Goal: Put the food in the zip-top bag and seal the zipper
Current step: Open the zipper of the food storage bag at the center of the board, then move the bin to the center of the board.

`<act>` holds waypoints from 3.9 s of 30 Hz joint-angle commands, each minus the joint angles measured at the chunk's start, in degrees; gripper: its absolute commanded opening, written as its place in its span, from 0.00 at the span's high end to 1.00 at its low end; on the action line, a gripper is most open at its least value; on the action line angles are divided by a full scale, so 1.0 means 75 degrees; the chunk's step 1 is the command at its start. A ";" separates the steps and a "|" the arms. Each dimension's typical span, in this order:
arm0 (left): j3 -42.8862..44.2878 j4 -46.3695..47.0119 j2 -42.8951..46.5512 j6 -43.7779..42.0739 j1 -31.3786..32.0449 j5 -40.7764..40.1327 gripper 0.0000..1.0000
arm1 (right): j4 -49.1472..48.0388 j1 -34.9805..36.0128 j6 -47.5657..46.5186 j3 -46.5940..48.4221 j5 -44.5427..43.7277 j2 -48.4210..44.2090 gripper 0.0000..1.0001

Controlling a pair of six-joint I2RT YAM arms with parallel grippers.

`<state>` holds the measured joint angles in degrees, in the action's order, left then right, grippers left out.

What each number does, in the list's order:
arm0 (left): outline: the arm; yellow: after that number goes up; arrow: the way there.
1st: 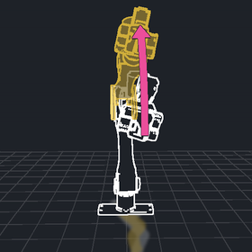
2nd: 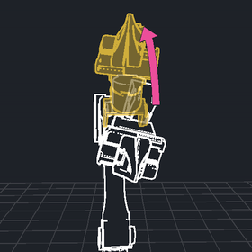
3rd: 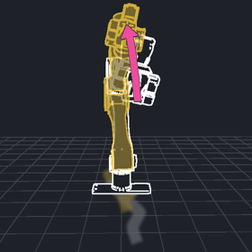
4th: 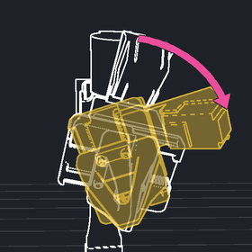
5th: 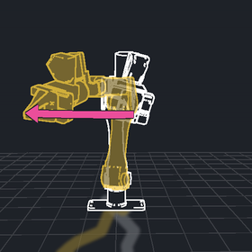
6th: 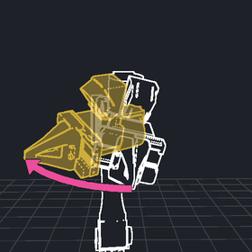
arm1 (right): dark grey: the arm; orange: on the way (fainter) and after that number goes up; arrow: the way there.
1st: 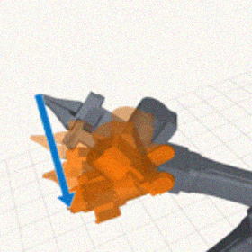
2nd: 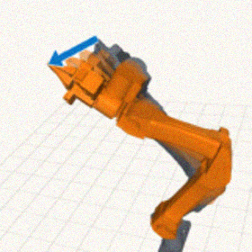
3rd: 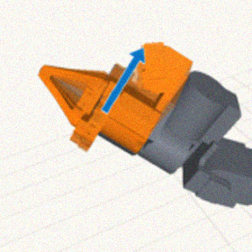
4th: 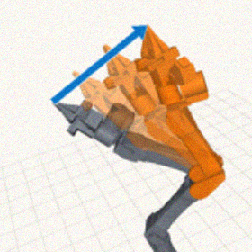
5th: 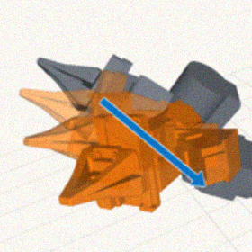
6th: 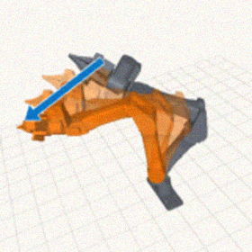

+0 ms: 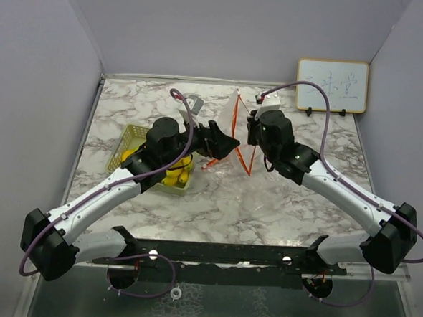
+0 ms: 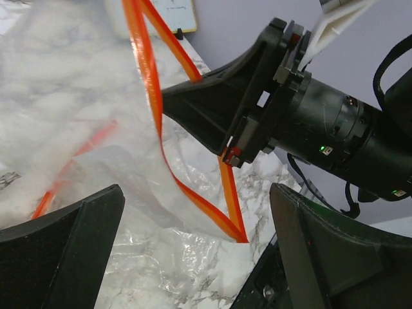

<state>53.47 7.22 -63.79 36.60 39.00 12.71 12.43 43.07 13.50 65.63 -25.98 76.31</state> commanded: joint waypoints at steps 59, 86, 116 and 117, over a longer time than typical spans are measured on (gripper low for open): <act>0.1105 -0.1916 0.0047 -0.3049 0.0893 -0.6012 1.00 | -0.1717 0.0303 -0.0929 -0.0391 0.4330 -0.1116 0.35; 0.2304 -0.3819 0.2209 -0.3895 0.0876 -1.0005 1.00 | 0.0182 0.0304 0.1140 0.1124 0.2499 0.1659 0.23; 0.1894 -0.3928 0.3073 -0.3810 0.0881 -0.9355 1.00 | 0.1164 0.0300 0.1296 0.4918 0.2232 0.7154 0.79; 0.1888 -0.3940 0.3077 -0.3787 0.0887 -0.9333 1.00 | 0.1116 0.0304 0.1333 0.4873 0.2220 0.7157 0.89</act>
<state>68.27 -22.57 -41.36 8.43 45.71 -58.87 19.18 45.36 23.40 100.99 -5.80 128.11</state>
